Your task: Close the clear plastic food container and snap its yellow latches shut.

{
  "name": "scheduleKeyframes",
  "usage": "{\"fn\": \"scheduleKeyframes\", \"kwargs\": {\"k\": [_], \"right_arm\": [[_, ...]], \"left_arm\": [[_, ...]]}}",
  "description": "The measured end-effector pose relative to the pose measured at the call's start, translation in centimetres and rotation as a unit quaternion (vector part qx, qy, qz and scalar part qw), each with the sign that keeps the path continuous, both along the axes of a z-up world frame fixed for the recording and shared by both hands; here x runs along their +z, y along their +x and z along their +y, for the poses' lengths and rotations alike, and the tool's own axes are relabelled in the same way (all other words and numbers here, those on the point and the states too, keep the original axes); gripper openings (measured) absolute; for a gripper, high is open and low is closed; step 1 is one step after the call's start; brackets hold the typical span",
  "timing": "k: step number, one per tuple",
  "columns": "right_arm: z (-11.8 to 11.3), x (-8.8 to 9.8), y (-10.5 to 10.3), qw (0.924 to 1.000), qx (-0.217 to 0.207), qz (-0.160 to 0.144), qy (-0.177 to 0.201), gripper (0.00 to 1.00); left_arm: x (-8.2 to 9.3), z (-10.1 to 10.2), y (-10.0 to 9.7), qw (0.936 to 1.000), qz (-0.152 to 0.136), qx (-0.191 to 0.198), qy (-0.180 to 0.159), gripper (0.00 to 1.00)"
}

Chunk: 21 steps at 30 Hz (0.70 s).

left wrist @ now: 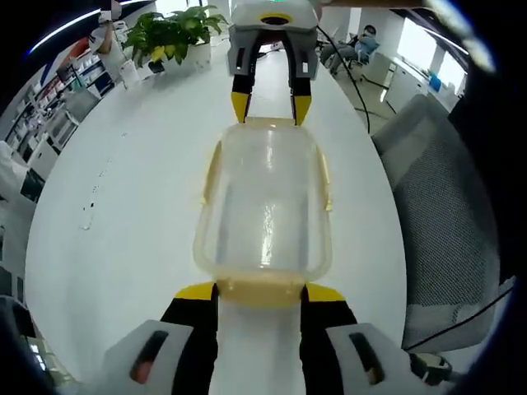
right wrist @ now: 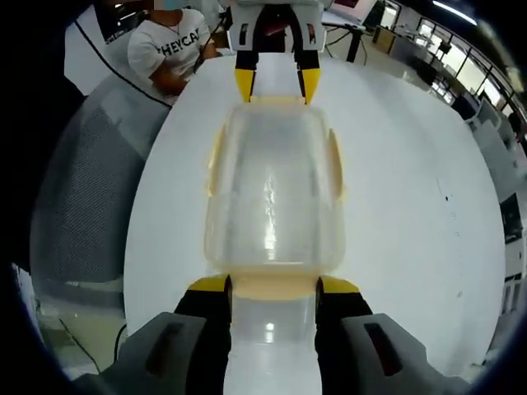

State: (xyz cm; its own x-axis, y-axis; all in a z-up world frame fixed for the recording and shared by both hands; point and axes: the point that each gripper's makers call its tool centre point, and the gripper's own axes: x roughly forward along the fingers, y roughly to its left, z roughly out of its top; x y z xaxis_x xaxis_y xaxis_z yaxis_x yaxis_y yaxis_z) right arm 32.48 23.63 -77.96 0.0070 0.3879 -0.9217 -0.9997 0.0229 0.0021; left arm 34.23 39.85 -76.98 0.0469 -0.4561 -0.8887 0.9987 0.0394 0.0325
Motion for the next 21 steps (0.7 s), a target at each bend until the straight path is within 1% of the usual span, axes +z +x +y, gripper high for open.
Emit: {"fn": "scheduleKeyframes", "kwargs": {"k": [9, 12, 21], "right_arm": [[-2.2, -0.3, -0.3, 1.0000, -0.003, 0.002, -0.006, 0.36], [-2.9, -0.3, -0.3, 1.0000, -0.004, 0.002, -0.006, 0.36], [-4.3, -0.2, -0.7, 0.9999, -0.007, 0.001, -0.008, 0.36]], "left_arm": [[-0.3, -2.4, -0.2, 1.0000, 0.002, -0.005, 0.000, 0.33], [-0.3, -2.9, -0.2, 1.0000, 0.002, -0.005, -0.003, 0.33], [-0.4, -4.5, -0.5, 0.9999, 0.001, -0.010, 0.001, 0.33]]}}
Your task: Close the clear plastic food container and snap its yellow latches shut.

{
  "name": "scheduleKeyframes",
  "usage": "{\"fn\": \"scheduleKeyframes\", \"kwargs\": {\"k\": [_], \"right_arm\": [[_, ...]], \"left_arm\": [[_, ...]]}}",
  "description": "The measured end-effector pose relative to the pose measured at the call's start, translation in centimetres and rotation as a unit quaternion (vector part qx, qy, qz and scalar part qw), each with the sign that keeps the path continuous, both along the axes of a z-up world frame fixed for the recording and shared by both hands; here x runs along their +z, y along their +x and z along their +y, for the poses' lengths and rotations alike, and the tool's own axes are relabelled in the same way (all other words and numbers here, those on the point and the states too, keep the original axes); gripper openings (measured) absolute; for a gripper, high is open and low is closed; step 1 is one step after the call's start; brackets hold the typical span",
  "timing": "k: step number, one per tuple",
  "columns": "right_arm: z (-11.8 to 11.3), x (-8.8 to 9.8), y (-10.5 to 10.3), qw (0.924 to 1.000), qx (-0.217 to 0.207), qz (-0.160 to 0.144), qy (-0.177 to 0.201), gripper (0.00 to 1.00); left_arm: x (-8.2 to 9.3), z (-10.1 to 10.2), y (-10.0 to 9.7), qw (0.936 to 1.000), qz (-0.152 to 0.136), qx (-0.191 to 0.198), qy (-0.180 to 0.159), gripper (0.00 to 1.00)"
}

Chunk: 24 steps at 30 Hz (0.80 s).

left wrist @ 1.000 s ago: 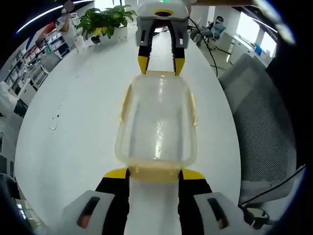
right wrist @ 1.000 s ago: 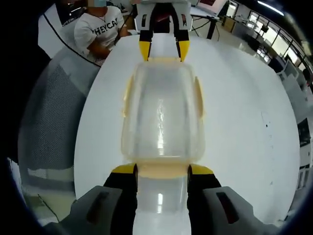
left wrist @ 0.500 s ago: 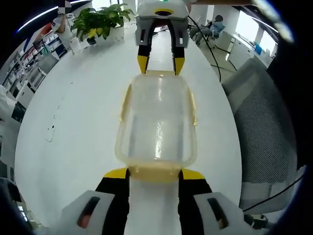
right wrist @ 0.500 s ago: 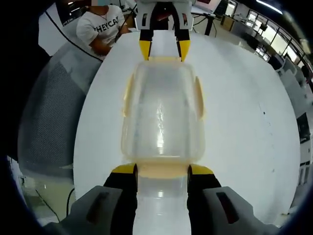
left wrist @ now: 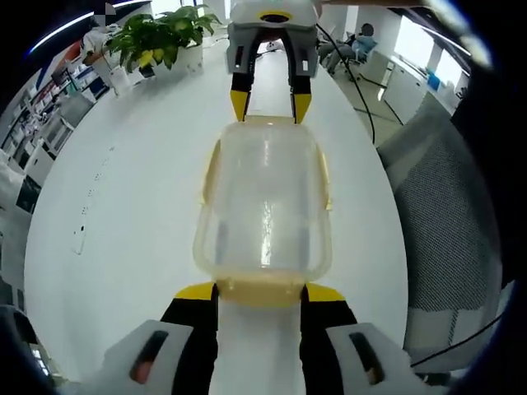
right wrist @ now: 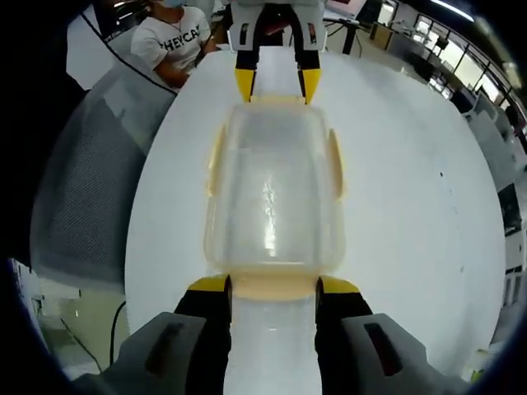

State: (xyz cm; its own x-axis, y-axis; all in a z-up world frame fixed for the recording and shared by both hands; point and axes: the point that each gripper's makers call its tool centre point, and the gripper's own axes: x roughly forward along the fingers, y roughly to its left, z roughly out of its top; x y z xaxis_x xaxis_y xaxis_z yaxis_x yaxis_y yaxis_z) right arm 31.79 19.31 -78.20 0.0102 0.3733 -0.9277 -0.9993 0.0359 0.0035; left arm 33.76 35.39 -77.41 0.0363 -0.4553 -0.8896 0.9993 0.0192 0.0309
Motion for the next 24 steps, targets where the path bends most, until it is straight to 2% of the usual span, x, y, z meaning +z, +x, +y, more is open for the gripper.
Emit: {"fn": "scheduleKeyframes", "kwargs": {"k": [24], "right_arm": [[-4.4, 0.3, -0.3, 0.9999, -0.004, -0.008, -0.009, 0.36]], "left_arm": [[0.2, -4.3, -0.2, 0.9999, -0.002, -0.003, -0.010, 0.33]]}}
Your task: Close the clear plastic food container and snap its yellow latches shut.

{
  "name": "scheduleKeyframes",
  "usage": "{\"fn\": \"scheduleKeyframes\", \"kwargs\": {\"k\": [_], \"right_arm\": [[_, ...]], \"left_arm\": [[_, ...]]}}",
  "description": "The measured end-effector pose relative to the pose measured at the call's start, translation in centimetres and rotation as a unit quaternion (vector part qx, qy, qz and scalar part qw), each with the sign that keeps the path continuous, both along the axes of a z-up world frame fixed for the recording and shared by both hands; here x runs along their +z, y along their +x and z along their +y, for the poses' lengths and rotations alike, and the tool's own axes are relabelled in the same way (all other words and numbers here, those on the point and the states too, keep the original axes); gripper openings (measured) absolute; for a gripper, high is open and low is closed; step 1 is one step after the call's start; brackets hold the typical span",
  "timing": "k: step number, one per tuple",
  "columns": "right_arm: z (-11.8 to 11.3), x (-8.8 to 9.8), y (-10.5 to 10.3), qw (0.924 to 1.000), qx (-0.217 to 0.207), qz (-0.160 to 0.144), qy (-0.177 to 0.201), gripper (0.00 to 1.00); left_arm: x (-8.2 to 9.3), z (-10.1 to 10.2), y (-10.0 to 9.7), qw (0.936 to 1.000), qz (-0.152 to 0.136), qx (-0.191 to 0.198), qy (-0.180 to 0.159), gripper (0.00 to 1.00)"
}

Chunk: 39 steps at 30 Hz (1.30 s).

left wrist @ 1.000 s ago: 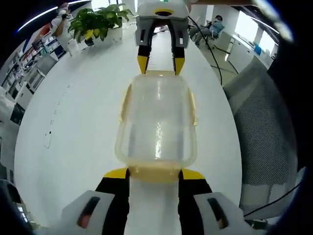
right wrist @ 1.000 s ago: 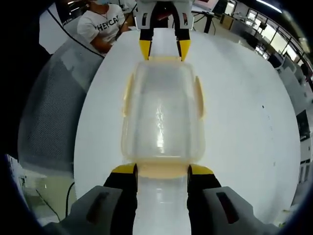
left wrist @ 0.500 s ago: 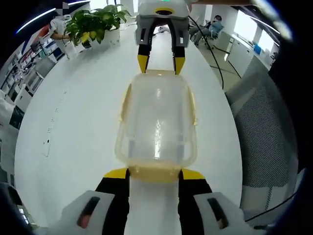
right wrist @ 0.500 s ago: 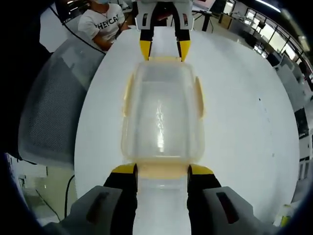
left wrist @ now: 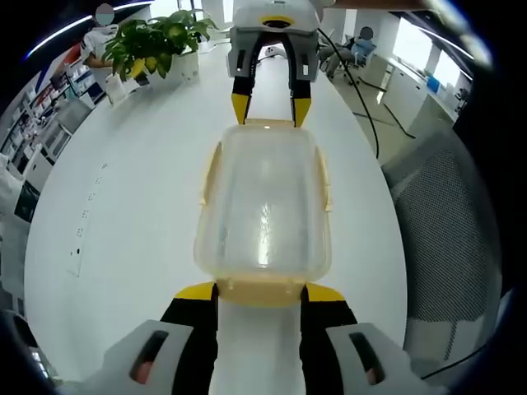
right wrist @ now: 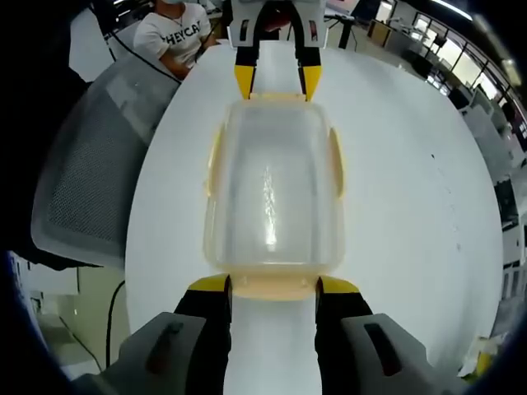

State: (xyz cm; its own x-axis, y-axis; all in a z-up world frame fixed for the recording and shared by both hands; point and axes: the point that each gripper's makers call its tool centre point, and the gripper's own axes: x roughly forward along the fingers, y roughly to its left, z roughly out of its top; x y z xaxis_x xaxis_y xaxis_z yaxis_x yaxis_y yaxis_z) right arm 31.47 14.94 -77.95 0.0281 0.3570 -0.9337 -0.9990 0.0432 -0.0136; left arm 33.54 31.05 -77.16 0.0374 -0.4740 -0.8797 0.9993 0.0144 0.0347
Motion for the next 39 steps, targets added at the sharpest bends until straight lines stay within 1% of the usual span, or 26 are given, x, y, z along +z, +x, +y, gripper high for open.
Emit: {"fn": "scheduleKeyframes", "kwargs": {"k": [9, 17, 24, 29, 32, 39], "right_arm": [[-0.4, 0.1, -0.1, 1.0000, -0.004, -0.002, 0.006, 0.36], [-0.4, -0.2, 0.0, 1.0000, -0.004, -0.003, 0.004, 0.36], [-0.7, -0.6, -0.4, 1.0000, -0.007, -0.001, 0.005, 0.36], [-0.8, -1.1, -0.4, 0.9999, -0.008, -0.006, 0.008, 0.36], [-0.7, -1.0, -0.3, 0.9998, -0.010, -0.009, 0.013, 0.36], [-0.5, -1.1, -0.5, 0.9999, -0.008, -0.008, 0.011, 0.37]], "left_arm": [[-0.4, -0.4, 0.0, 1.0000, 0.000, 0.000, 0.004, 0.33], [-0.8, -0.5, -0.1, 1.0000, 0.005, 0.000, 0.008, 0.33], [-1.3, -0.6, -0.3, 0.9999, 0.011, 0.002, 0.001, 0.33], [-1.4, -0.8, -0.5, 0.9999, 0.012, 0.000, 0.000, 0.33], [-1.6, -0.8, -0.3, 0.9999, 0.012, -0.001, 0.001, 0.33], [-1.7, -0.6, -0.4, 0.9999, 0.008, -0.008, 0.008, 0.33]]}}
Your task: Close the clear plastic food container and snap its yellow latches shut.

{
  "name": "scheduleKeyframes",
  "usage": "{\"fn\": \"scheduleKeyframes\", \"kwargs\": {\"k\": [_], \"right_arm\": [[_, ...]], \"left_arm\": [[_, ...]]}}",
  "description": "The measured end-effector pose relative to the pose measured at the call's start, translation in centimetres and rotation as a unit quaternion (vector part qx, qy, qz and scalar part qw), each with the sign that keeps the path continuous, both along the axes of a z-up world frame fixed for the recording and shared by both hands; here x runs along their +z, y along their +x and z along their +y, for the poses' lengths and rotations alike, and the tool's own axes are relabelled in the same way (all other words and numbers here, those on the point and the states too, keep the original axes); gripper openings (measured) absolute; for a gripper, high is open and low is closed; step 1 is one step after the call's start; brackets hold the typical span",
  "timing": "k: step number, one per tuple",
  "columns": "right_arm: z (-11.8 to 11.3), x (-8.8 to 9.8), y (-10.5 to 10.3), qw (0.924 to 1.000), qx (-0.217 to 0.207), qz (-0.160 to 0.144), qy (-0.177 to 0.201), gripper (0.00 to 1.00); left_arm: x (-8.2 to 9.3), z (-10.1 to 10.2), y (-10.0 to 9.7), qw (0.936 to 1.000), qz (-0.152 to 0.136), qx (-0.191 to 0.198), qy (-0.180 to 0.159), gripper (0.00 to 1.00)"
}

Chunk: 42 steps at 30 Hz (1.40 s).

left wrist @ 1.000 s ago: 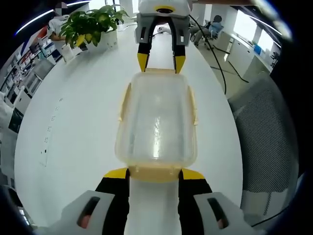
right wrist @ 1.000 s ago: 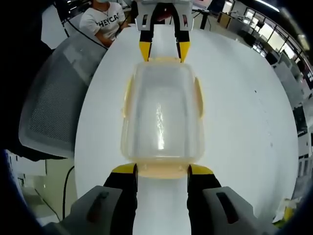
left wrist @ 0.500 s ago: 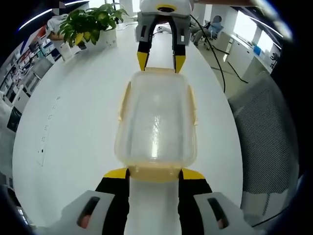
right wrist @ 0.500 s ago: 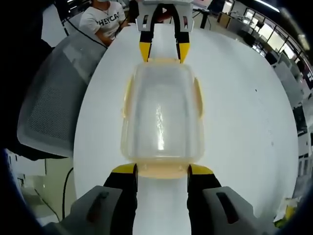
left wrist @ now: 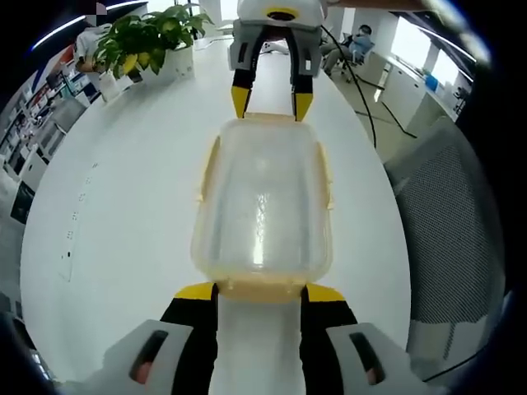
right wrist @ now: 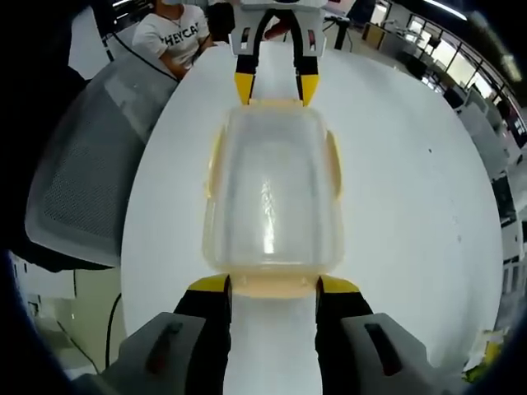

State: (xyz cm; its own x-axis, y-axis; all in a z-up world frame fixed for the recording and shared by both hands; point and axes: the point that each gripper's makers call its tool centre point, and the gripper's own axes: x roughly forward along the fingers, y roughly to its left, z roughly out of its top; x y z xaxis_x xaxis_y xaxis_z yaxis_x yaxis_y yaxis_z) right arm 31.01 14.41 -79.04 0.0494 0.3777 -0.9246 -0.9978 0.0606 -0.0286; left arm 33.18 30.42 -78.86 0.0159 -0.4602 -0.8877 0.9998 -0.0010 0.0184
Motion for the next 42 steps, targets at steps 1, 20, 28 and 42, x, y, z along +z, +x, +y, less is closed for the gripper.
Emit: {"fn": "scheduleKeyframes", "kwargs": {"k": [1, 20, 28, 42], "right_arm": [[0.0, 0.0, 0.0, 1.0000, 0.000, 0.000, 0.000, 0.37], [-0.2, 0.0, 0.2, 0.9999, 0.011, -0.006, 0.006, 0.38], [-1.2, 0.2, 0.0, 0.9997, -0.018, 0.006, 0.013, 0.37], [-0.4, 5.1, 1.5, 0.9359, -0.301, 0.066, 0.170, 0.29]], "left_arm": [[-0.1, 0.0, 0.0, 1.0000, -0.002, -0.003, 0.001, 0.33], [-0.2, -0.1, 0.0, 1.0000, 0.001, -0.003, 0.008, 0.35], [-0.4, 0.7, -0.4, 0.9998, 0.016, 0.014, 0.000, 0.40], [1.8, 2.5, -1.6, 0.9483, 0.142, 0.270, -0.088, 0.35]]}}
